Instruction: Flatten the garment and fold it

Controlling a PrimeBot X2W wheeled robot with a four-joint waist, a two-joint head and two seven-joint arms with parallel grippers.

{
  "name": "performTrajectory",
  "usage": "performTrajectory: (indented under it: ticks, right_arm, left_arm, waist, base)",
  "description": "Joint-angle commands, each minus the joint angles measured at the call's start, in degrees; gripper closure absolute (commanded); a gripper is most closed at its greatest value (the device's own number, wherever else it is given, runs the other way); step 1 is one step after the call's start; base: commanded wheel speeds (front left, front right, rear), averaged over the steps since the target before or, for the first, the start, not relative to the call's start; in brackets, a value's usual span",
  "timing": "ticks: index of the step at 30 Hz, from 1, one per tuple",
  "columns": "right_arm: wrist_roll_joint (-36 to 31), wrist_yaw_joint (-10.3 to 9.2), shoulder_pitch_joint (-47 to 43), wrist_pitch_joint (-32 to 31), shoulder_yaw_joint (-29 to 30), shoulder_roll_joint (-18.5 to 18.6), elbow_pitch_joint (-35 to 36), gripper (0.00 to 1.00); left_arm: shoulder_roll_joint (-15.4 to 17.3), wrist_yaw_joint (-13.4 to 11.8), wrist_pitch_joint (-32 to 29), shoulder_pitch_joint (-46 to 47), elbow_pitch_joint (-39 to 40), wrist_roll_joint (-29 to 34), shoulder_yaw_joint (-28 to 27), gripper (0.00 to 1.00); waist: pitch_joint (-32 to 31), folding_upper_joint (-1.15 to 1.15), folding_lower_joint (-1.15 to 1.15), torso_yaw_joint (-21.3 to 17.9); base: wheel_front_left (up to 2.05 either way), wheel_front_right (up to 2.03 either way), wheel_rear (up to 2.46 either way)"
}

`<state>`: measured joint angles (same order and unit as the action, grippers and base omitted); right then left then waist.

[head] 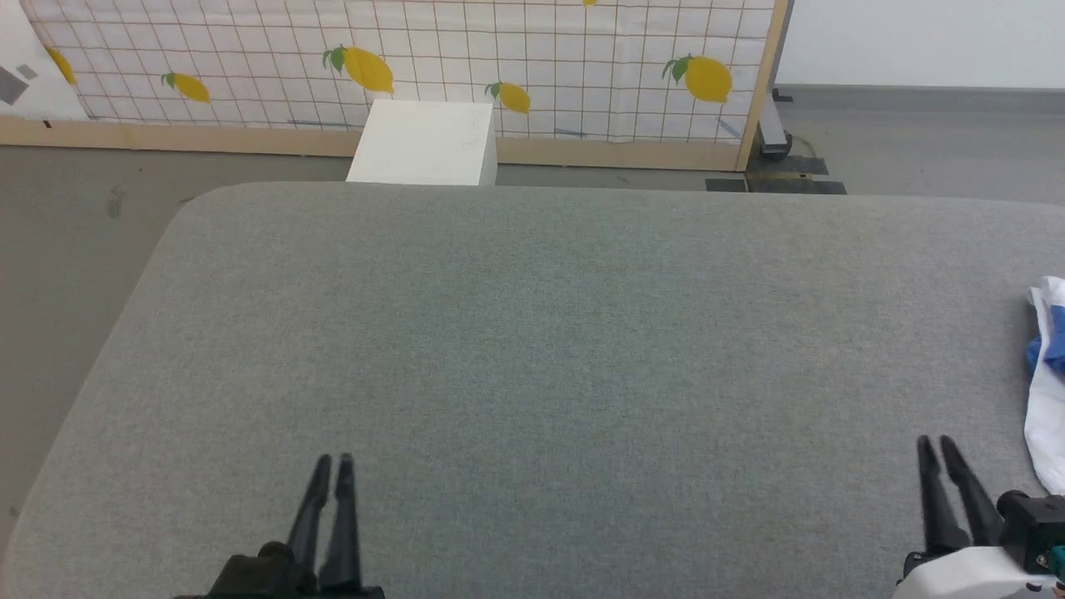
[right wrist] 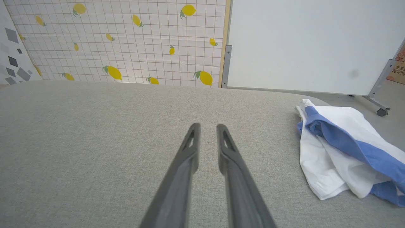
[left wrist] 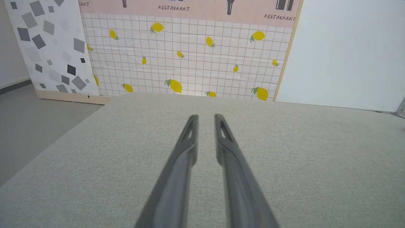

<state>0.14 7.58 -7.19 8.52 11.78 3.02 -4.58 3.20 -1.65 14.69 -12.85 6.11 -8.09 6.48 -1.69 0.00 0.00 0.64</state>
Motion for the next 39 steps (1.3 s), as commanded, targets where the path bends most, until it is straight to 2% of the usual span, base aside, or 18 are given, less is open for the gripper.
performTrajectory:
  ticks: [1, 39]
  right_arm:
    - [0.0, 0.0, 0.0, 0.0, 0.0, 0.0, 0.0, 1.0]
    - [0.0, -0.03, 2.1, -2.5, -3.5, 0.0, 1.4, 1.0]
  left_arm:
    - [0.0, 0.0, 0.0, 0.0, 0.0, 0.0, 0.0, 1.0]
    - [-0.1, 0.5, -4.3, 3.8, -1.8, 2.4, -1.9, 1.0]
  waist:
    - [0.0, 0.0, 0.0, 0.0]
    - [0.5, 0.0, 0.0, -0.2]
  base:
    - [0.0, 0.0, 0.0]
    - [0.0, 0.0, 0.0]
